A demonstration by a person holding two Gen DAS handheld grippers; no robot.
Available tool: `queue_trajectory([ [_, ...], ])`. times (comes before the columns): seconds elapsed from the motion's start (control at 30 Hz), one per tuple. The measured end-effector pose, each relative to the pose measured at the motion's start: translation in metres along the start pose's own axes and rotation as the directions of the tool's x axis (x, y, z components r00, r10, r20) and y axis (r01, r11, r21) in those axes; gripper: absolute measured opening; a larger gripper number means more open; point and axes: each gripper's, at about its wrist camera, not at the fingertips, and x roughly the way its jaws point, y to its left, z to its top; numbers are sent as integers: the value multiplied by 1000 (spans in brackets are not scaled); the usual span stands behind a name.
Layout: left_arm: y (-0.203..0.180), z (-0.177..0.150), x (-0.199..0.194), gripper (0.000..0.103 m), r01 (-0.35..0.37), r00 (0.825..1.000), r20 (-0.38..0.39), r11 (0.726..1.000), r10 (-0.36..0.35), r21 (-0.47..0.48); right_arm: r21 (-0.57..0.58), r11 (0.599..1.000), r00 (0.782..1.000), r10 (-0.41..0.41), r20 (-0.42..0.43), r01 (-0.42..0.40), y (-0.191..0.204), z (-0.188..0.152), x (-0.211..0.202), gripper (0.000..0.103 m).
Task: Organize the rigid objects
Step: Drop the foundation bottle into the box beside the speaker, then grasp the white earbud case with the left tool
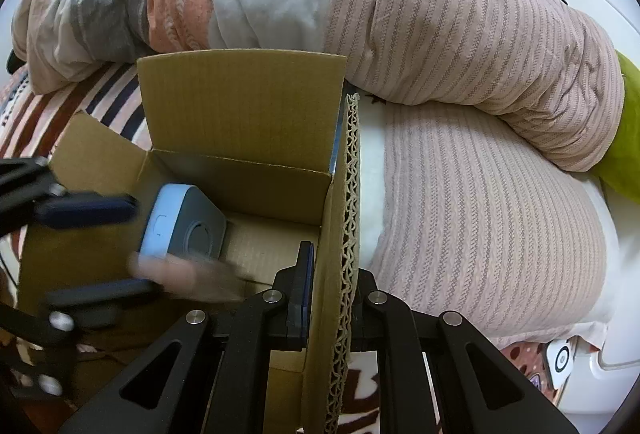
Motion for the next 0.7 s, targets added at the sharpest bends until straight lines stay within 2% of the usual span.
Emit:
queue_trajectory([
  [0.13,17,-17,-49,61,-55,992,112,998,56,-16,-2,1000,1000,-2,-3,2,1,2,-1,8],
  [0.27,48,-48,-82,73,-158,973,161,986,163,-44,-2,1000,1000,-1,-2,1,1,2,-1,8],
  [0.33,69,-71,-86,75,-209,966,143,976,216,-66,-3,1000,1000,-3,-3,3,1,2,1,8],
  [0.4,88,-97,-83,77,-219,969,99,971,228,-95,-2,1000,1000,-2,-3,2,1,1,1,8],
  [0.53,113,-152,-61,78,-215,975,27,966,221,-146,-4,1000,1000,-5,-5,5,1,1,2,8],
  [0.6,118,-177,-47,78,-199,980,-8,970,200,-136,-8,1000,1000,-9,-7,9,2,2,2,8],
  [0.7,122,-199,-27,78,-225,974,-63,968,219,-111,-13,1000,1000,-18,-10,18,4,2,3,8],
])
